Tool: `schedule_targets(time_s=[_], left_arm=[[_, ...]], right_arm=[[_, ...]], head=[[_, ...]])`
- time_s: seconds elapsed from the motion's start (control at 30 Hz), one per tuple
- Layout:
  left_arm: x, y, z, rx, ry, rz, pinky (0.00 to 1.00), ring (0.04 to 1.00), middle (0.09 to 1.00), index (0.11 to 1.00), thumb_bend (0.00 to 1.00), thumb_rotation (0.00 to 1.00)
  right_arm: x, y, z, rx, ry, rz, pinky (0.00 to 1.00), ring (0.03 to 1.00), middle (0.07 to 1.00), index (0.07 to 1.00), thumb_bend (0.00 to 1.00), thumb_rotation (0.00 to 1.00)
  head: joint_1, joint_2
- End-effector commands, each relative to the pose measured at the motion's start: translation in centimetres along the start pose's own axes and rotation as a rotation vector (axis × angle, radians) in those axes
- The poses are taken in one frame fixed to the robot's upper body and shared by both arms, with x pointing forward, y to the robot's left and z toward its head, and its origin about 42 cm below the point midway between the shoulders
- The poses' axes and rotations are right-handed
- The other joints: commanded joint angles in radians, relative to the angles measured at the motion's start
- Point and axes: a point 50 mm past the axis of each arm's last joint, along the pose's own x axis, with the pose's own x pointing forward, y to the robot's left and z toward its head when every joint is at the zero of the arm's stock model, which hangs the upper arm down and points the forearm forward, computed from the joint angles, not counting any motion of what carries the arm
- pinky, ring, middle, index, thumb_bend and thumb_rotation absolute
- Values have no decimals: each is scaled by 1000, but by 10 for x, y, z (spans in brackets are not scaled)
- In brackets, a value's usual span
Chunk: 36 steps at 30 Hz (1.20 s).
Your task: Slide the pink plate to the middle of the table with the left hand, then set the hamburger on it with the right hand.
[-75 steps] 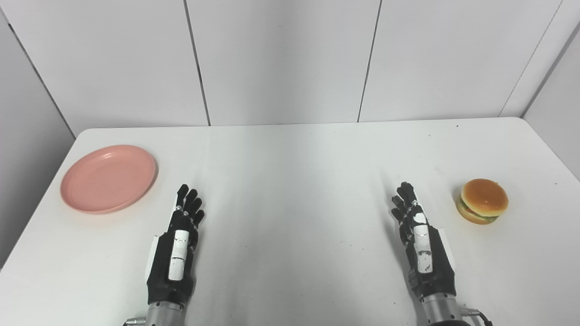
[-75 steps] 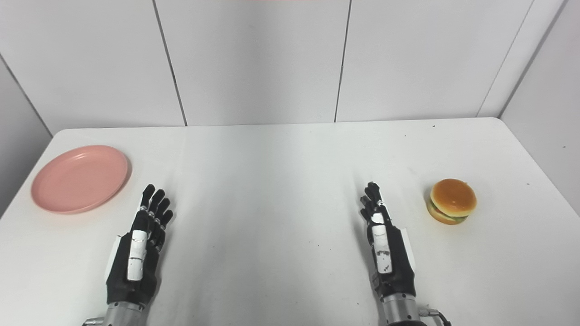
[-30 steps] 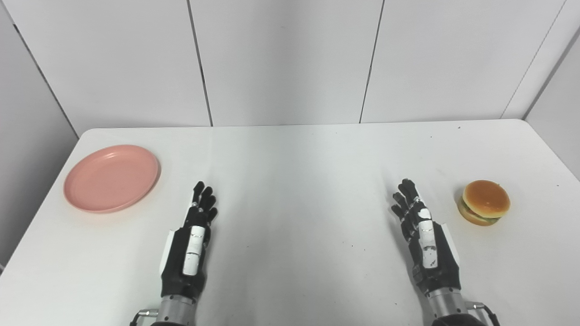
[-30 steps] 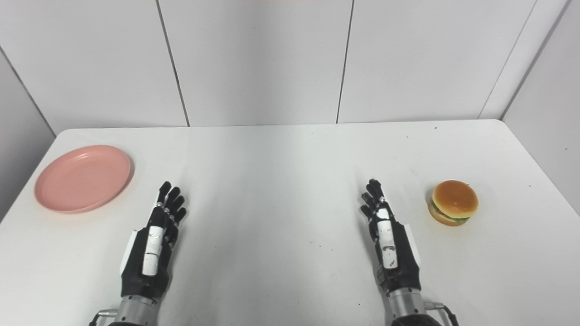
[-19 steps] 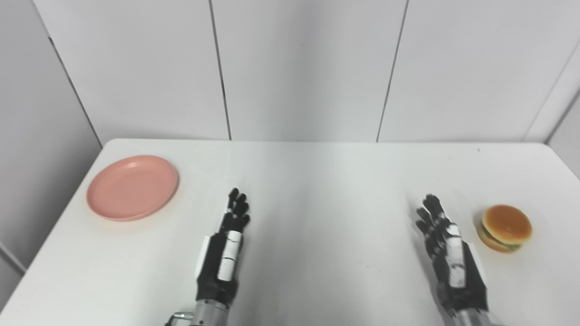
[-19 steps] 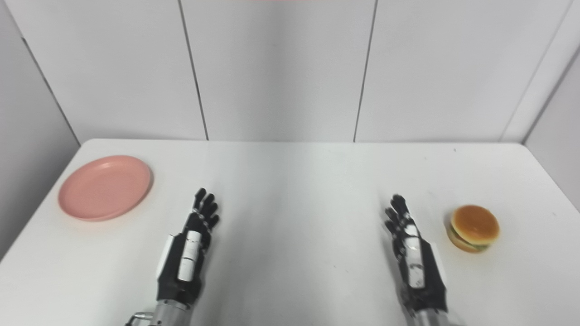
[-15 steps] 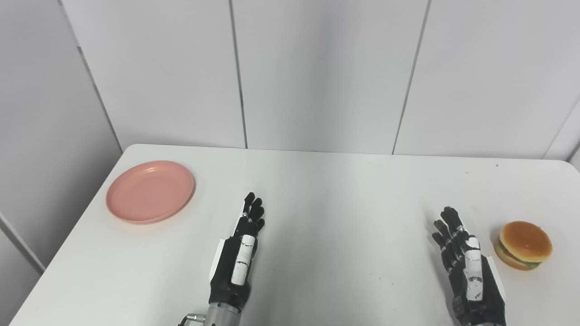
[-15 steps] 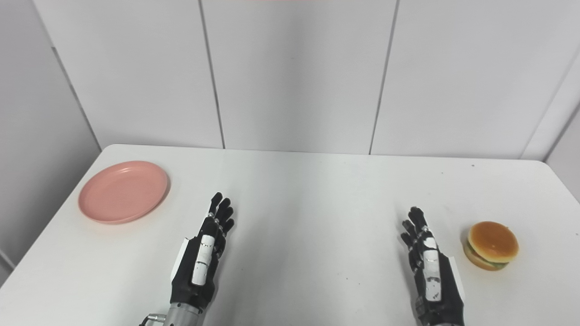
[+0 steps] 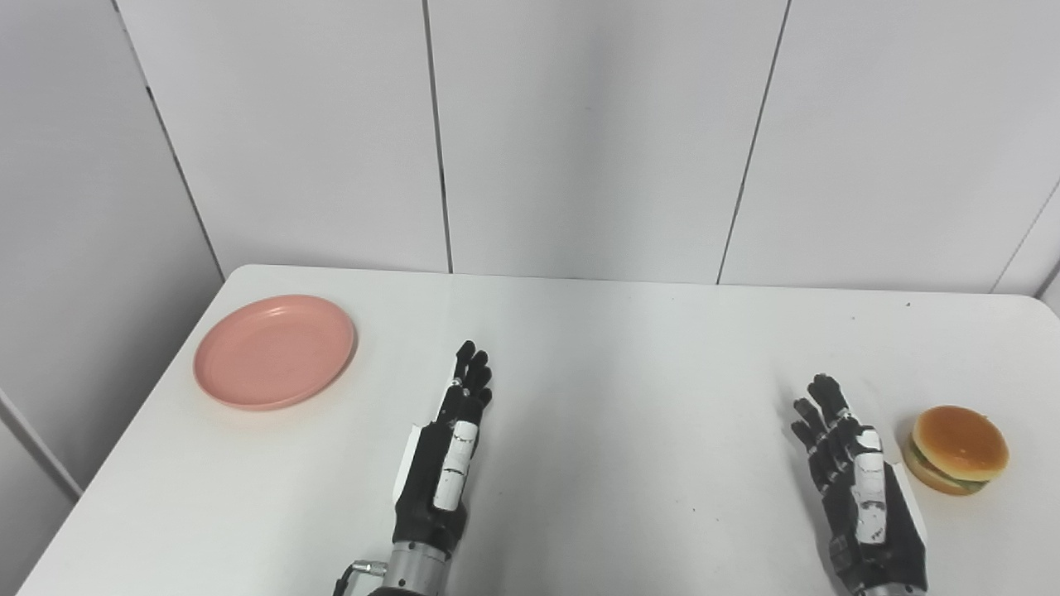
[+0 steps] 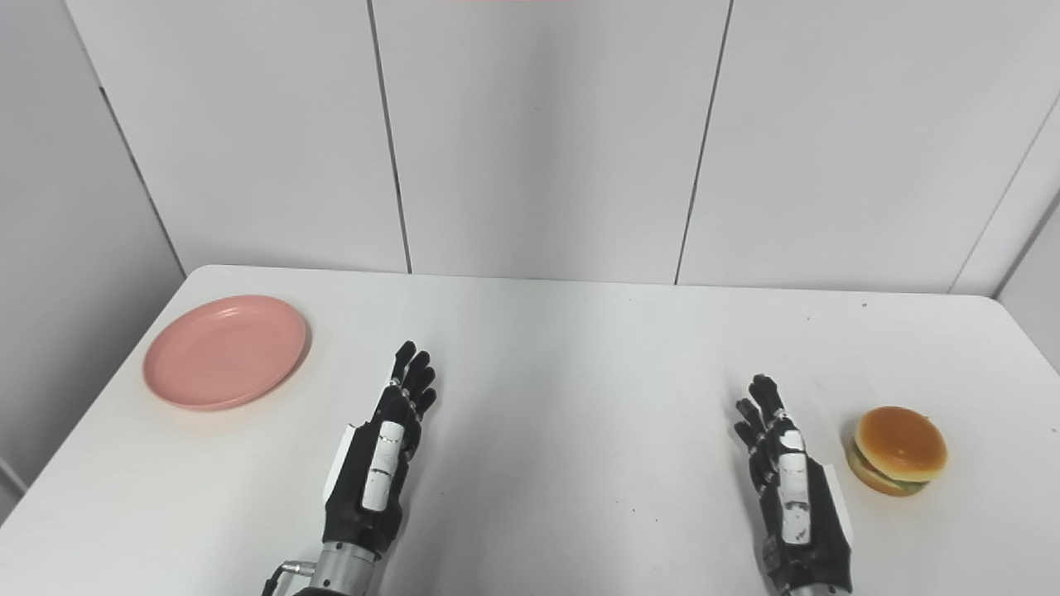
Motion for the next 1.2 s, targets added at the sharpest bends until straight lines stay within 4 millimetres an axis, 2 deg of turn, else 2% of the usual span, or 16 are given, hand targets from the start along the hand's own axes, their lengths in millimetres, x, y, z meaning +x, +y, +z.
schedule_targets(time_s=[0.0,0.03,0.13,0.27,0.37,0.47,0.53,0.63,0.73,1.0,1.13,1.17], left_arm=[[-19,3,-25,-21,72,14,1000,1000,1000,1000,678,908],[-20,5,-24,-75,86,36,1000,1000,1000,1000,678,908],[-19,9,-13,-195,90,106,999,998,1000,1000,790,902],[-6,21,24,-192,-39,157,864,939,941,943,830,878],[6,34,53,-165,-131,161,839,919,918,914,849,854],[22,54,87,-119,-213,146,864,906,886,879,866,824],[29,66,99,-87,-244,144,855,895,873,861,865,818],[46,94,128,13,-307,172,856,876,862,826,870,823],[59,119,150,66,-346,202,903,887,865,799,869,830],[80,181,185,115,-356,273,893,942,921,833,829,869],[91,217,191,162,-352,327,907,963,949,832,817,810],[93,225,191,181,-348,344,883,952,948,824,827,800]], right_arm=[[-19,-7,-26,5,70,-26,973,955,968,933,863,1000],[-19,-6,-26,5,71,-24,973,955,968,933,863,1000],[-19,-4,-28,12,73,-27,972,954,968,923,867,1000],[-17,0,-31,17,71,-28,969,940,954,915,860,1000],[-18,2,-32,16,70,-28,957,928,943,906,875,1000],[-19,5,-33,18,70,-32,944,918,929,892,873,1000],[-19,6,-33,17,70,-32,937,914,925,891,865,1000],[-20,8,-33,17,73,-33,921,903,917,884,855,1000],[-20,10,-33,8,74,-39,896,890,908,878,858,1000],[-19,12,-33,-6,78,-40,854,880,907,872,856,1000],[-18,13,-33,0,77,-38,836,866,901,877,825,1000],[-18,13,-33,1,76,-36,832,862,899,880,827,1000]], head=[[1,1],[-8,-4],[-22,-7],[-33,-14],[-34,-19],[-38,-23],[-41,-26],[-53,-25],[-61,-22],[-69,-20],[-70,-17],[-70,-15]])
